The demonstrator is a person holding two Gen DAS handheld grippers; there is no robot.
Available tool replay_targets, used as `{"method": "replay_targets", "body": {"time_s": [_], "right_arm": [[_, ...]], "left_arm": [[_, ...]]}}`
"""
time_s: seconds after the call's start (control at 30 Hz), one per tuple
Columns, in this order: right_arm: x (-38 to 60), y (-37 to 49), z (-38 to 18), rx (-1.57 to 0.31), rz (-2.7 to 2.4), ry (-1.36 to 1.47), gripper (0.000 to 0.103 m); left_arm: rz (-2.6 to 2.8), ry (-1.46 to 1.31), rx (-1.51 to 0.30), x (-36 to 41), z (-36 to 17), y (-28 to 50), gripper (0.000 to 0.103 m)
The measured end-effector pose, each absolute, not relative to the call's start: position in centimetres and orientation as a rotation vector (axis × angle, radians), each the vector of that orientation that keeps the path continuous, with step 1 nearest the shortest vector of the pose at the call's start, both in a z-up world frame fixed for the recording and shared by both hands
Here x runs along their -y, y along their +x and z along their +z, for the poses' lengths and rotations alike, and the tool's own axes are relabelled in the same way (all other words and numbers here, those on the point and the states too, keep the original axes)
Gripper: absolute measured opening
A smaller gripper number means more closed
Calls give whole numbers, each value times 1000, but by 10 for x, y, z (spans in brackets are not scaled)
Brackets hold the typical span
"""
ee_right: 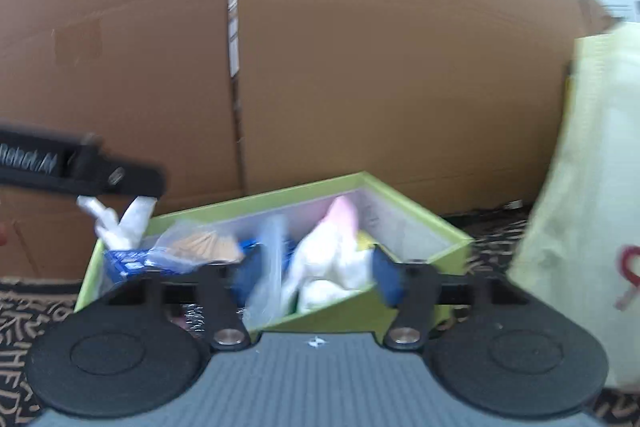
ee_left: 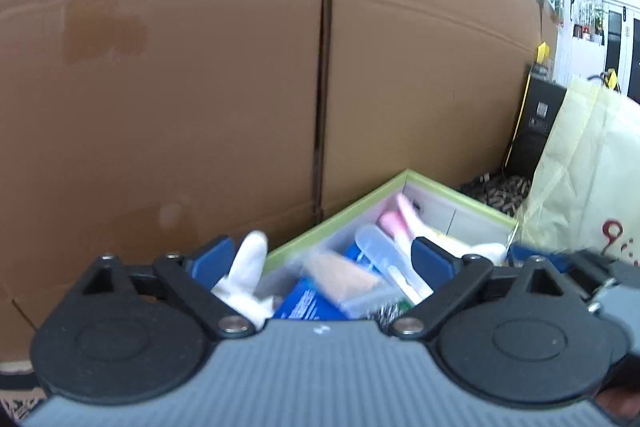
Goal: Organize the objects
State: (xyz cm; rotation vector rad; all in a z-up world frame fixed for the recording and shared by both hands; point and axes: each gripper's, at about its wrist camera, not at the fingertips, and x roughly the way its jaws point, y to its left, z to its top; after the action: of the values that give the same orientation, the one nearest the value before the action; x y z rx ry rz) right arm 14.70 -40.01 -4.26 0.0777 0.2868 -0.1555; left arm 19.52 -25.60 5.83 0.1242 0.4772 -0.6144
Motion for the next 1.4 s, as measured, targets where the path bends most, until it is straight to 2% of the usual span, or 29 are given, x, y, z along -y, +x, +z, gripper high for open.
{"method": "replay_targets", "body": {"time_s": [0.17,0.47,0.7,0.97,1.4], "right_arm": [[402,127,-39,-299,-137,94,76],[387,69,-8,-285,-74,81,92],[368,11,-15,-350,-45,25,101],[362,-9,-38,-427,-80,-10,101],[361,4,-50,-466,-103,-1,101]], "left_arm": [[-576,92,-504,245,52,187,103],[-491,93,-537,205,63,123,103],[-444,155,-601,180,36,54,103],[-358,135,-619,167,18,22,103],[-325,133,-639,163,14,23,103]]}}
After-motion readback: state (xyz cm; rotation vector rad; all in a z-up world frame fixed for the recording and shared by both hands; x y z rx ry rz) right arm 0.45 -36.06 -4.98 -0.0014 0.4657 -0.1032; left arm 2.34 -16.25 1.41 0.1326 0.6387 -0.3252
